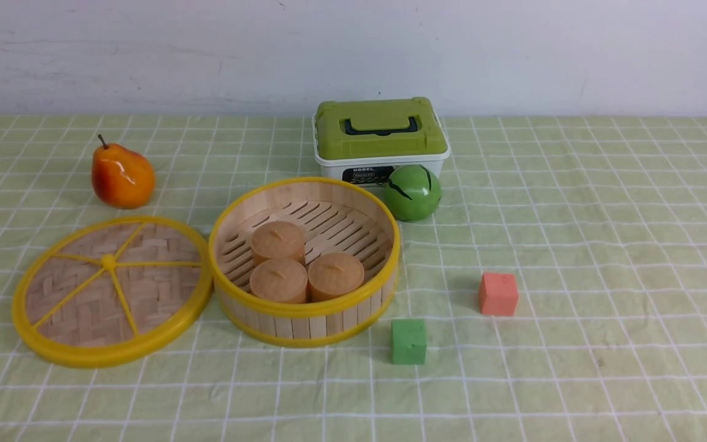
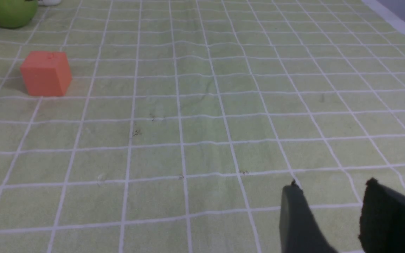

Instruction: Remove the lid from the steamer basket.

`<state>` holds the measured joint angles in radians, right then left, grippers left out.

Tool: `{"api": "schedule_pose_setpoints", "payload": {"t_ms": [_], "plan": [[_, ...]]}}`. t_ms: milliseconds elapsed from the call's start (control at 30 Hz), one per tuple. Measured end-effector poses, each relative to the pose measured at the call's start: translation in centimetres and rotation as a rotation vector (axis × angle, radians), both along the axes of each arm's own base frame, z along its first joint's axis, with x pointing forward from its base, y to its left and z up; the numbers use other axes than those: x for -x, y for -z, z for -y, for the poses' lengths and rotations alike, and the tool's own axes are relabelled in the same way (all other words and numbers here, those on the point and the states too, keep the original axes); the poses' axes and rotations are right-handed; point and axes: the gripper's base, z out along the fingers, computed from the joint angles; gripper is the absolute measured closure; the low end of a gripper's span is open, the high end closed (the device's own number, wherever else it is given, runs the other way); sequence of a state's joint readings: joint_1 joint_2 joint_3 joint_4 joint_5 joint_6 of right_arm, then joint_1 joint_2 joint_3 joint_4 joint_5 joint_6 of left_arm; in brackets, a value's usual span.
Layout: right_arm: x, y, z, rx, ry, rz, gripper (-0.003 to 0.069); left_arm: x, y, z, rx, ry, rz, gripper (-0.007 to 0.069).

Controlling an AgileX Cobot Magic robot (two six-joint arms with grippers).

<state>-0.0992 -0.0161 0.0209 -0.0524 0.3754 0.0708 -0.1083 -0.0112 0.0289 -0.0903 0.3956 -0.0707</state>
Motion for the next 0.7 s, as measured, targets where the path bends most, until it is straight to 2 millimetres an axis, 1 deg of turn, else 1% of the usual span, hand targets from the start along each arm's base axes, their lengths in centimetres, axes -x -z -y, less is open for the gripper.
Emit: {"api": "schedule_pose_setpoints", "payload": {"t_ms": [700], "plan": [[0.00,0.00,0.00,0.000,0.000,0.000,0.0417,0.00,0.00,0.00,0.000,0.000,0.000,0.0565]]}}
